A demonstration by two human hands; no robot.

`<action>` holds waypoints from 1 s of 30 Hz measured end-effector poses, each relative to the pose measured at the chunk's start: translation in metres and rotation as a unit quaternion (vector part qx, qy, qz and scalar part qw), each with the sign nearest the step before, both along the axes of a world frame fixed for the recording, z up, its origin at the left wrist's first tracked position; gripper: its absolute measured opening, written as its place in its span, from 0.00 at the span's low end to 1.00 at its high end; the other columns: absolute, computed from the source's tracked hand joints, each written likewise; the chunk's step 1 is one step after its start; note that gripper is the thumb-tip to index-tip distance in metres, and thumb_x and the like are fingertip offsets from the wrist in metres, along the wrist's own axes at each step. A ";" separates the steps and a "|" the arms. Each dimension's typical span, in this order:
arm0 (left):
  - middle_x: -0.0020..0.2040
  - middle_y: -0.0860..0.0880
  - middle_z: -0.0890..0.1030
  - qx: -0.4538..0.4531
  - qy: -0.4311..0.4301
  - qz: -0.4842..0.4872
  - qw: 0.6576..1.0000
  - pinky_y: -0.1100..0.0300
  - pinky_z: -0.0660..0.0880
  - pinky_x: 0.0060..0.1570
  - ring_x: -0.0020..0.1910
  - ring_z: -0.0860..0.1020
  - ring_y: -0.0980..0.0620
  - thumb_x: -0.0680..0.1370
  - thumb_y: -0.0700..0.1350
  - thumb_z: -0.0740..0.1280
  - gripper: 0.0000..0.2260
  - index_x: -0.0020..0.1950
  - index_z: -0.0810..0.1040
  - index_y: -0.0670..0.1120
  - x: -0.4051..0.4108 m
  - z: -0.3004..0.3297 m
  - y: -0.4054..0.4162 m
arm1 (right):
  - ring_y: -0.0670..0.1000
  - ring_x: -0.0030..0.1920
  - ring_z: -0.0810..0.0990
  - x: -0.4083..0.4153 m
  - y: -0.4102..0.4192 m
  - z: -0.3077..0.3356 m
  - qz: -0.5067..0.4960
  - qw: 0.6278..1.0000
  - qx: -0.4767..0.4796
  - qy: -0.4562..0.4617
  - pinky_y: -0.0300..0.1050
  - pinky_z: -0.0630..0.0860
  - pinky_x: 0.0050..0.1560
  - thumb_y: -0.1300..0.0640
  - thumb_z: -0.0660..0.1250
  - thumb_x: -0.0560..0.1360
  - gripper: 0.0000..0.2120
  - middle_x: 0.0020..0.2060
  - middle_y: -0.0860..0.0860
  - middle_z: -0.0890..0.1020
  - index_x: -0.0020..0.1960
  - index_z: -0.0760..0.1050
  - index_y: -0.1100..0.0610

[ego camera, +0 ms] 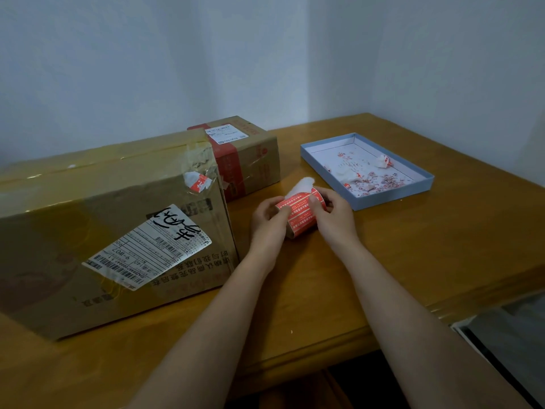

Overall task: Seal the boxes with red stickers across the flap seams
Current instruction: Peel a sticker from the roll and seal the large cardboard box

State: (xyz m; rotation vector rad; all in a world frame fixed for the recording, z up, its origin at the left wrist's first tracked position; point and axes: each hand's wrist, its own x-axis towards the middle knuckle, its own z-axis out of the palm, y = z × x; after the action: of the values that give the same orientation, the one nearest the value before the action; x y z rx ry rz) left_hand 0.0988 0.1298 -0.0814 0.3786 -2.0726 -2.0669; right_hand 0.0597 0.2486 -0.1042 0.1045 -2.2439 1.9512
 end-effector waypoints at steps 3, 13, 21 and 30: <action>0.49 0.64 0.72 -0.023 0.048 0.020 0.998 0.70 0.75 0.42 0.47 0.74 0.63 0.80 0.41 0.65 0.13 0.63 0.75 0.53 0.002 -0.008 0.003 | 0.42 0.56 0.73 -0.003 0.000 0.000 -0.006 1.000 0.007 0.001 0.29 0.72 0.42 0.59 0.63 0.80 0.18 0.60 0.47 0.75 0.69 0.69 0.53; 0.54 0.54 0.77 -0.130 0.101 0.053 0.985 0.65 0.74 0.47 0.53 0.76 0.60 0.77 0.42 0.68 0.11 0.54 0.74 0.56 0.004 -0.026 0.003 | 0.44 0.42 0.74 0.006 -0.003 0.006 -0.001 0.997 -0.077 -0.001 0.37 0.69 0.39 0.57 0.58 0.80 0.09 0.40 0.48 0.76 0.43 0.73 0.53; 0.49 0.56 0.77 -0.032 0.028 0.034 0.999 0.63 0.72 0.39 0.43 0.75 0.56 0.80 0.54 0.63 0.11 0.59 0.65 0.53 0.007 -0.017 0.002 | 0.42 0.44 0.74 0.009 0.000 0.008 -0.050 0.999 -0.005 -0.014 0.34 0.72 0.38 0.57 0.64 0.77 0.04 0.47 0.47 0.75 0.51 0.76 0.55; 0.49 0.55 0.80 -0.049 0.034 0.020 0.998 0.62 0.75 0.42 0.42 0.79 0.54 0.76 0.46 0.70 0.19 0.60 0.63 0.51 0.006 -0.019 -0.001 | 0.46 0.55 0.76 0.005 0.002 0.002 0.012 1.000 0.004 -0.004 0.36 0.78 0.44 0.69 0.68 0.70 0.23 0.55 0.48 0.76 0.60 0.68 0.50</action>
State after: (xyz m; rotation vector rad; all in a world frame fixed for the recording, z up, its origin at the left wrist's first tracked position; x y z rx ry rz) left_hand 0.1046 0.1292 -0.1007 0.3262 -2.0989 -1.9196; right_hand 0.0644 0.2504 -0.1020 0.1254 -2.2666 1.9576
